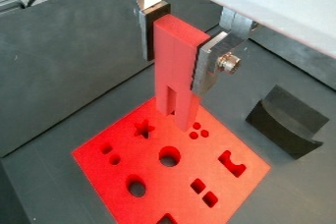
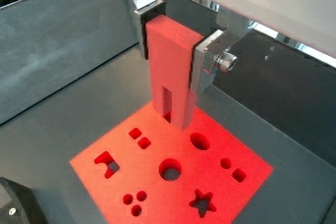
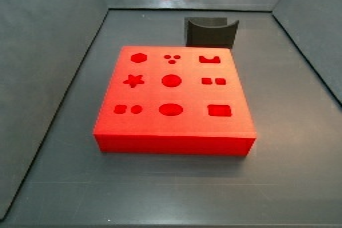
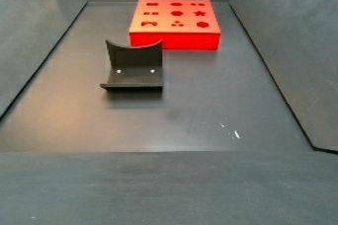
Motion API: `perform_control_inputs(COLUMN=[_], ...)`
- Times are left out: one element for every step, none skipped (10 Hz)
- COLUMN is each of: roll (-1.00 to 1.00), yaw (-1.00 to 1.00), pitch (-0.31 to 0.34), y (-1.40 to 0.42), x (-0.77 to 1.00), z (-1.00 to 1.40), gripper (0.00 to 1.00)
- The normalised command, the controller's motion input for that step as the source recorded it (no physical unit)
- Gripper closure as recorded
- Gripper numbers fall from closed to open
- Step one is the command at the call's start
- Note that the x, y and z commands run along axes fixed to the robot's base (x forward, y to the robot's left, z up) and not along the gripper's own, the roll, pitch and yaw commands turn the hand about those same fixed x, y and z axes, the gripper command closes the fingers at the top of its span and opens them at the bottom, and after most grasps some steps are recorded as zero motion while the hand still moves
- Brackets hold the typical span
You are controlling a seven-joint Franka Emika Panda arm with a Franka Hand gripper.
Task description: Insert the double-square object.
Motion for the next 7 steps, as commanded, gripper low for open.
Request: perform_control_inputs(roll=[-0.01,-0.01,0.0,0.0,0.05,0.12,0.18], yaw=[0.0,0.0,0.06,0.07,0.03,0.01,0.0], pitch=[0.0,-0.103,-0.02,0.0,0.0,0.0,0.0], y=[0.0,0.17,0.38,0.37,0.27,0.04,-0.24], x=[0.09,0.04,0.47,0.62,0.66,0.84,0.97], z=[-0.11,-0.51,-0.74,-0.79,-0.75,-0.69,-0.61], gripper=[1.0,1.0,1.0,1.0,1.0,1.0,1.0])
